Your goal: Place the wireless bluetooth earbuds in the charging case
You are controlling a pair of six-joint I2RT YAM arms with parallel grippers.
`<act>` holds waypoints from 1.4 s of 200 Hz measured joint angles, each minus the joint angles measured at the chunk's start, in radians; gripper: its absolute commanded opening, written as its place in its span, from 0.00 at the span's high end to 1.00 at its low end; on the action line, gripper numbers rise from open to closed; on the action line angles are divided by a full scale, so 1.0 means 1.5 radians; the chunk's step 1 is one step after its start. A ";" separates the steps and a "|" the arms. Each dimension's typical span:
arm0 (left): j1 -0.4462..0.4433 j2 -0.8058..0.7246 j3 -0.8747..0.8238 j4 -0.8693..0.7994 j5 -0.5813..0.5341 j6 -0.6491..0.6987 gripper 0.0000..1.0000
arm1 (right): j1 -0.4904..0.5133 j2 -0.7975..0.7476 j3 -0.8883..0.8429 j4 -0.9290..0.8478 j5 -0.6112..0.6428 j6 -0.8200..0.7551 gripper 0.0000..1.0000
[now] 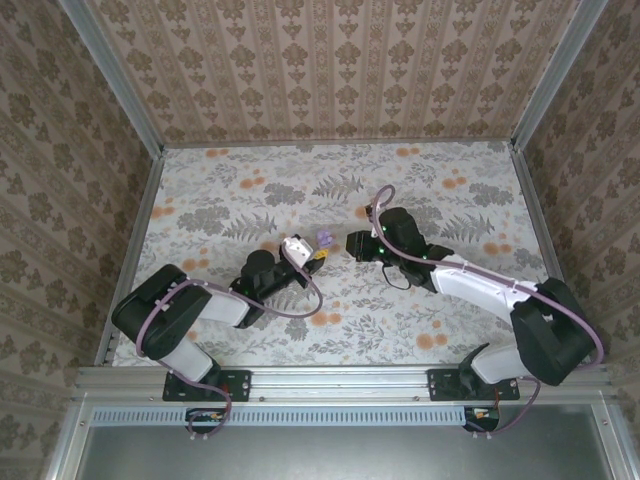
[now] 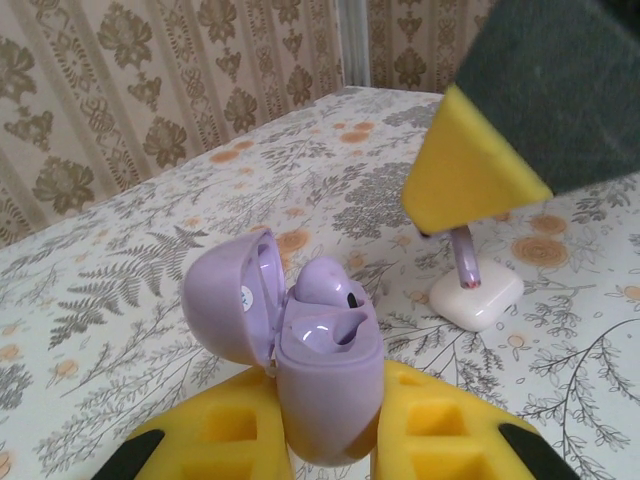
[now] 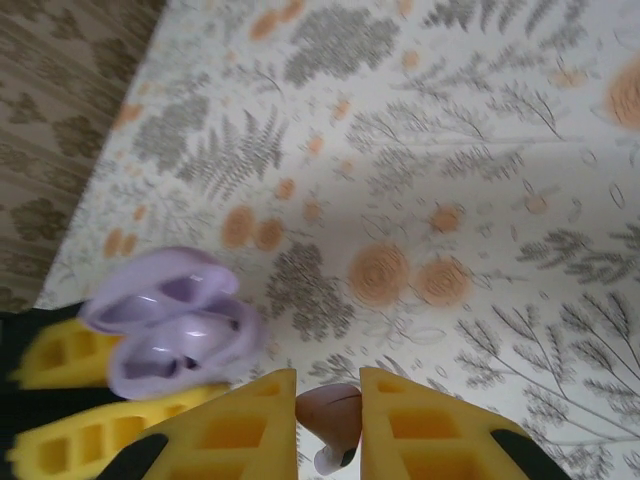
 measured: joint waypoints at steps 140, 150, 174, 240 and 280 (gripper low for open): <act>-0.032 0.000 0.013 0.001 0.041 0.071 0.98 | 0.083 -0.089 -0.058 0.152 0.062 -0.123 0.82; -0.032 0.000 0.015 0.001 0.039 0.071 0.98 | 0.086 -0.089 -0.059 0.152 0.068 -0.128 0.82; -0.032 0.000 0.020 0.004 0.035 0.064 0.98 | 0.090 -0.089 -0.063 0.153 0.079 -0.133 0.82; -0.032 -0.003 0.021 0.021 0.029 0.047 0.98 | 0.098 -0.076 -0.065 0.168 0.085 -0.134 0.82; -0.032 -0.007 0.021 0.020 0.028 0.045 0.98 | 0.101 -0.067 -0.065 0.172 0.086 -0.137 0.82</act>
